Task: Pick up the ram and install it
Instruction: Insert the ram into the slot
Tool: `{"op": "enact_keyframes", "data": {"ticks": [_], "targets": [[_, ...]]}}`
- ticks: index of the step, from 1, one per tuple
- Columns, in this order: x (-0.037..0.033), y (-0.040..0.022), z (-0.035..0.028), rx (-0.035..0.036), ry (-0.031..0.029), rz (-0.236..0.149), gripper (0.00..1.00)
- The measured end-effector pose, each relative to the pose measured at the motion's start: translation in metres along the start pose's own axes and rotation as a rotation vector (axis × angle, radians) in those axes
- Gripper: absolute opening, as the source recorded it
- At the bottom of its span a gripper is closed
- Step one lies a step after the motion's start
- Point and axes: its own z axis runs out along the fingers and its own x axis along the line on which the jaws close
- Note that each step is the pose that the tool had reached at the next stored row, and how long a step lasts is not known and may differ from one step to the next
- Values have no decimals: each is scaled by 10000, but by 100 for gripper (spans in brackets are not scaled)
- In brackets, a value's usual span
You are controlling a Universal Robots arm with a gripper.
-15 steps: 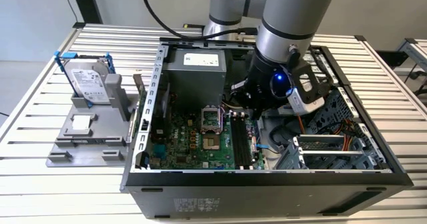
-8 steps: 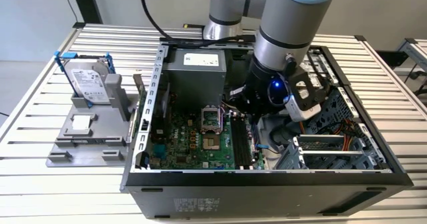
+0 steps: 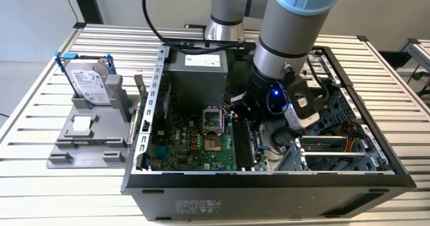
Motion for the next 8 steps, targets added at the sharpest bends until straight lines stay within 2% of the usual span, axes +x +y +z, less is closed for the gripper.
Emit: {"op": "enact_keyframes", "data": {"ticks": [4,8], "targets": [[2,-9,73,25,-1,8,0],[1,-47,145,27,-2,7,0]]}}
